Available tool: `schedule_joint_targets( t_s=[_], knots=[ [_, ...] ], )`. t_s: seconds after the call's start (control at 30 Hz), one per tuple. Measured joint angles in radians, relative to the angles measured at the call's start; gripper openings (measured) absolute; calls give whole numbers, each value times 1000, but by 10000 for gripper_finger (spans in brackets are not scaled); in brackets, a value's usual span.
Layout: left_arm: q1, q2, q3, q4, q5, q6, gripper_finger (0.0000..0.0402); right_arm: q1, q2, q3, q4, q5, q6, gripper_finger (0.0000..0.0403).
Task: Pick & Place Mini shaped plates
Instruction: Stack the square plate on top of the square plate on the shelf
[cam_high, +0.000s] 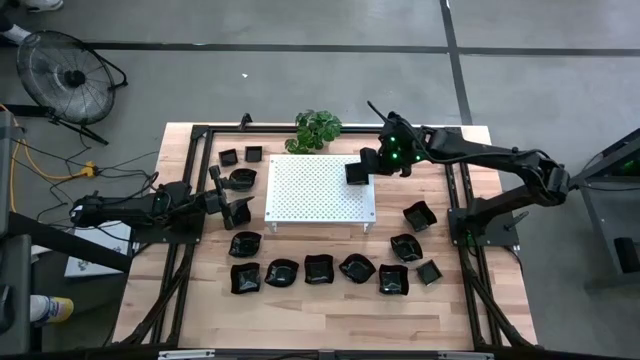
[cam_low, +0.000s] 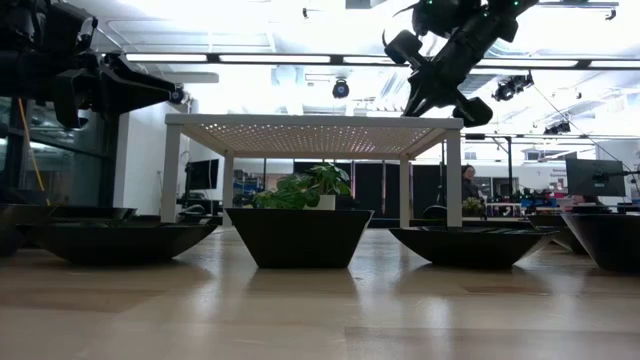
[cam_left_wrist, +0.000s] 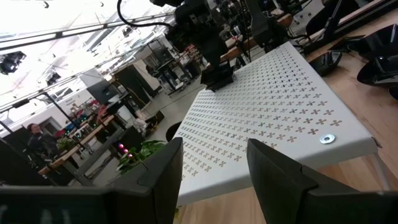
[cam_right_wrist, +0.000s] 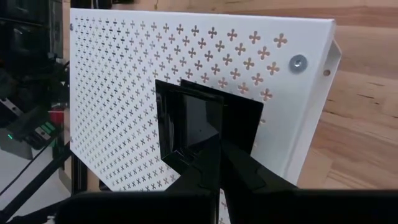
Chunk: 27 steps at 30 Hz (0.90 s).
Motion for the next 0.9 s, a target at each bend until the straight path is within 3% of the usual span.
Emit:
schedule_joint_targets(
  t_s=[0.9],
  knots=[
    [0,0,0,0,0,0,175,0,0,-1,-31,0,-53,1]
  ],
)
